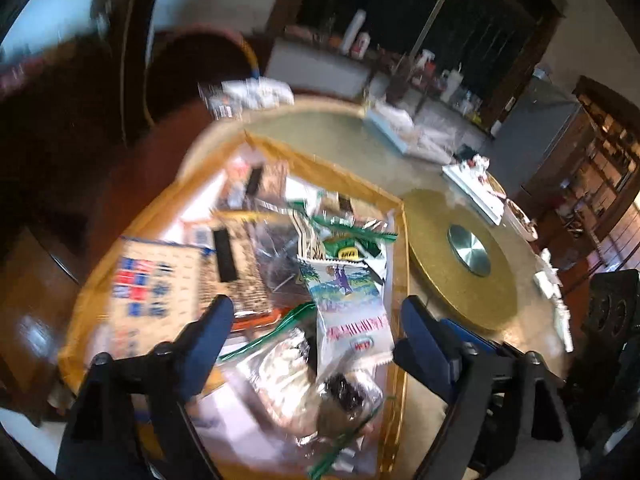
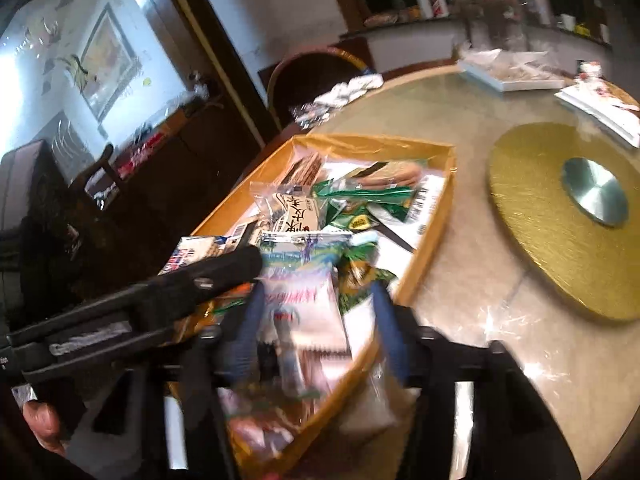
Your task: Organize snacks
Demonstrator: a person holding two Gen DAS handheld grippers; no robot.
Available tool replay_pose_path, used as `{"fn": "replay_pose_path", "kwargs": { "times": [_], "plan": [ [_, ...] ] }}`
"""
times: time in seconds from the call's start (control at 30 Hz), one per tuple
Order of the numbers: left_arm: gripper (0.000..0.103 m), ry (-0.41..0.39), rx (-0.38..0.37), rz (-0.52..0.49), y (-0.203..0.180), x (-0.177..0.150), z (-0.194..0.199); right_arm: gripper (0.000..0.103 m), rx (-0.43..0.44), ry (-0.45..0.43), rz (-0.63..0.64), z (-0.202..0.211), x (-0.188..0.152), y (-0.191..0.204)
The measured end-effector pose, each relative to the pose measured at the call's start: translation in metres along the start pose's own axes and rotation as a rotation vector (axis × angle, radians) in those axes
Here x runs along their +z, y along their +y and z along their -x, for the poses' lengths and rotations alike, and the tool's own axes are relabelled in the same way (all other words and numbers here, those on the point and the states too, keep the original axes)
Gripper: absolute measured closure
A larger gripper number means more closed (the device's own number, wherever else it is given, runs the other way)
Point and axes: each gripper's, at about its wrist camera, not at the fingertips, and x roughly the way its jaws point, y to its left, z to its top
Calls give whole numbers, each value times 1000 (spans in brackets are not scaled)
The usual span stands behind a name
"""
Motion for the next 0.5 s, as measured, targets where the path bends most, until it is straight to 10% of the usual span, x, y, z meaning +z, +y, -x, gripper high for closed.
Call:
{"fn": "replay_pose_path", "kwargs": {
  "times": [0.5],
  "plan": [
    [17,-111,369,-154,-30,-38,69,25,-69,-36,1,65,-40,6]
  ]
}}
